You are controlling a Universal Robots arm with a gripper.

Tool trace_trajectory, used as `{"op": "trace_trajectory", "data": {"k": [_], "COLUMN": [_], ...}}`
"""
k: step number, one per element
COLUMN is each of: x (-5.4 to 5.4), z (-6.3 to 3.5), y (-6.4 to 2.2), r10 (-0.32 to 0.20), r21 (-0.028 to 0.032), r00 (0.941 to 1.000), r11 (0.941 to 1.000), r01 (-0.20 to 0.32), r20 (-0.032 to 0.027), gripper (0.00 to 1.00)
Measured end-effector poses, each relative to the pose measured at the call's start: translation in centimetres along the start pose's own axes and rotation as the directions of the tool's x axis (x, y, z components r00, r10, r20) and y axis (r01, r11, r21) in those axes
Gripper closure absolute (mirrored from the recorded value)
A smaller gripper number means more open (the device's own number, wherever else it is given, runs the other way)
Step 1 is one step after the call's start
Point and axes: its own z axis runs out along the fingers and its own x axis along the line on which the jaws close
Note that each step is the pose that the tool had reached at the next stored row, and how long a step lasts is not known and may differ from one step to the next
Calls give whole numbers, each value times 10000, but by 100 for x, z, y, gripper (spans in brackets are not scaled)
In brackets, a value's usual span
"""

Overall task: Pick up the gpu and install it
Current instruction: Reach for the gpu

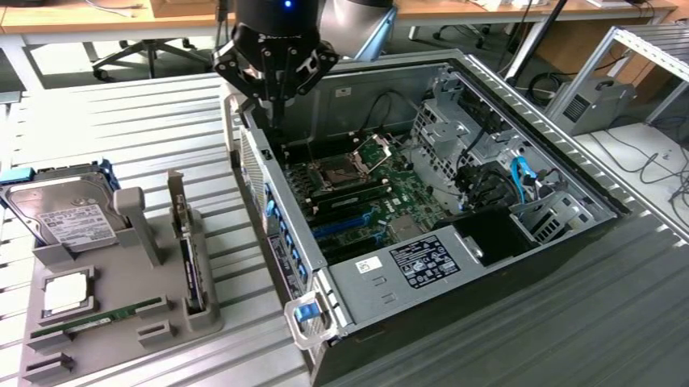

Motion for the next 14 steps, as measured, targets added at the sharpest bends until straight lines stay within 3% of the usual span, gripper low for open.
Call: {"op": "trace_trajectory", "data": {"k": [14], "x": [51], "z": [-1], "y": [-4], "r10": [0], "r21": [0], "r00": [10000], "r11": [10000], "r01": [0], "r20": [0], "gripper": [89]}}
